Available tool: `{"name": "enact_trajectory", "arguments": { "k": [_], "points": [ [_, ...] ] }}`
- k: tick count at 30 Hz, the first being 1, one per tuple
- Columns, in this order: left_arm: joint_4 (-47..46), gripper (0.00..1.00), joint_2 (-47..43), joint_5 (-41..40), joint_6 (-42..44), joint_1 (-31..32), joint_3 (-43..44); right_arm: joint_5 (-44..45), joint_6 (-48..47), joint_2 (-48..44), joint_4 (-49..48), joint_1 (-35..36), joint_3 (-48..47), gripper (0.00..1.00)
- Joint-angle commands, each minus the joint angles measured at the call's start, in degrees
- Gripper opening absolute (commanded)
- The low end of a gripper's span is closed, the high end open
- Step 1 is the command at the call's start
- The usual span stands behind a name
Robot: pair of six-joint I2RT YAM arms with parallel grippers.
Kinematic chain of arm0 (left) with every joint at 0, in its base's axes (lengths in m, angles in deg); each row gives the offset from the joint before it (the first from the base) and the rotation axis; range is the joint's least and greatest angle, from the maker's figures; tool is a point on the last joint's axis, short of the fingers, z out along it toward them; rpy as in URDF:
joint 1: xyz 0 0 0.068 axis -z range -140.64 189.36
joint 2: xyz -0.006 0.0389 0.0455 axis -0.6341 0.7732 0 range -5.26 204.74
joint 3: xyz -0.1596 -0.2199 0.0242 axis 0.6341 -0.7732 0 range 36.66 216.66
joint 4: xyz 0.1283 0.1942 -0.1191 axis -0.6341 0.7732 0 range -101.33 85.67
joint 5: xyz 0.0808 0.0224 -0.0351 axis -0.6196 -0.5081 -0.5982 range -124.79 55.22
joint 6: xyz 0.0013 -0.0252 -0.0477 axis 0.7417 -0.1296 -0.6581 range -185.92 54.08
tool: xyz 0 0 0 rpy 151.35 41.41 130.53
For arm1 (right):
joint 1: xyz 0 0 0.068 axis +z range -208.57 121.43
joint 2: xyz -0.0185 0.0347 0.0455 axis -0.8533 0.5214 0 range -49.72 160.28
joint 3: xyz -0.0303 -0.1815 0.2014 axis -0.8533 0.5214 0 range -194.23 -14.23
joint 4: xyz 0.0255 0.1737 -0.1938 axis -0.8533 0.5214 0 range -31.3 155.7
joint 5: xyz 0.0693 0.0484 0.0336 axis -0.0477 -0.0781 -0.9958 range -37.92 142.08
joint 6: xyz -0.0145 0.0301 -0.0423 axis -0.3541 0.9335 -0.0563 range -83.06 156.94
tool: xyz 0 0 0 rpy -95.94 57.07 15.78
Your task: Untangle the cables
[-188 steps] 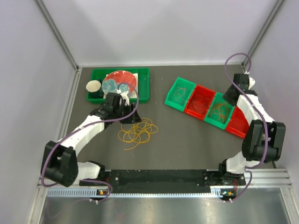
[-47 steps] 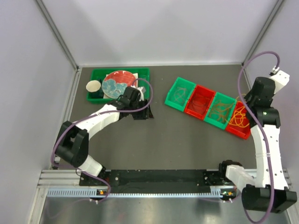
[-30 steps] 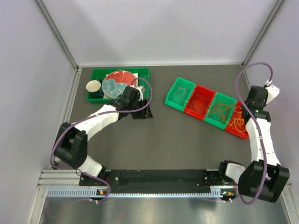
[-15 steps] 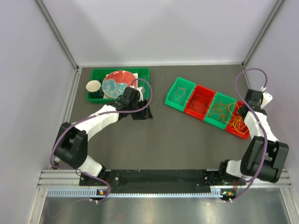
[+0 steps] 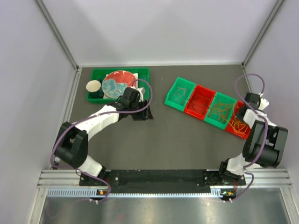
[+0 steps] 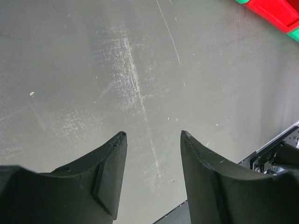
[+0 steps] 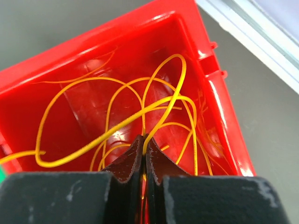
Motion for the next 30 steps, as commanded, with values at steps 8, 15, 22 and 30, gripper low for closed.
{"name": "enact_trajectory", "arguments": {
  "k": [8, 15, 22, 30],
  "points": [
    [-2.49, 0.54, 0.74, 1.65, 1.32, 0.11, 0.48, 4.34, 1.4, -4.5, -1.26, -0.54, 1.02, 0.21],
    [-2.93, 0.54, -0.23, 1.92, 1.14, 0.02, 0.04, 2.32, 1.49, -15.05, 1.55, -0.54, 0.32, 0.48],
    [-3.37, 0.54, -1.98, 1.74, 0.79, 0.11, -1.37, -1.62, -0.08, -21.56, 5.51, -0.54, -2.05, 0.48],
    [-3.64, 0.54, -3.13, 0.86, 0.44, -0.07, -2.69, -19.03, -6.5, -17.62, 7.61, -0.45, -3.9, 0.61]
  ]
}}
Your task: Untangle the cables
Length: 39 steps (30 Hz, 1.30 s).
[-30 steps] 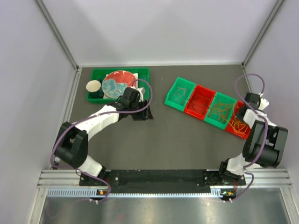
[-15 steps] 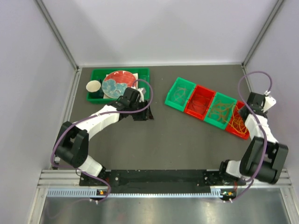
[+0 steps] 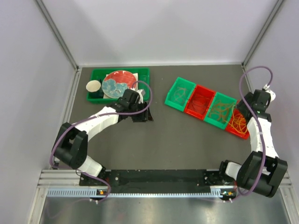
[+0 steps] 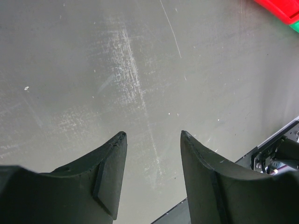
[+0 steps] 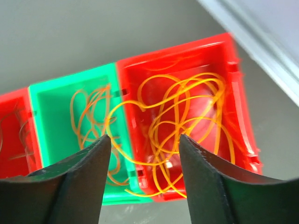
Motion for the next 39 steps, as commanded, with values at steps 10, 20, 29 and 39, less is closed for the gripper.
{"name": "enact_trajectory", "arguments": {
  "k": [10, 20, 29, 39],
  "points": [
    [-2.76, 0.54, -1.88, -0.08, 0.31, 0.02, -0.68, -8.86, -5.8, 6.26, 0.14, 1.9, -3.09, 0.54],
    [-2.67, 0.54, -1.53, -0.34, 0.57, 0.02, -0.5, -1.21, -5.18, 7.16, -1.8, 2.17, -2.83, 0.14],
    [-2.76, 0.54, -1.0, -0.25, 0.75, 0.02, -0.15, 2.04, -3.95, 3.19, -1.8, 2.17, -1.16, 0.0],
    [-2.32, 0.54, -1.09, -0.16, 1.01, -0.07, -0.06, 9.69, -0.62, 13.81, -3.55, 0.58, -1.25, 0.0]
  ]
}}
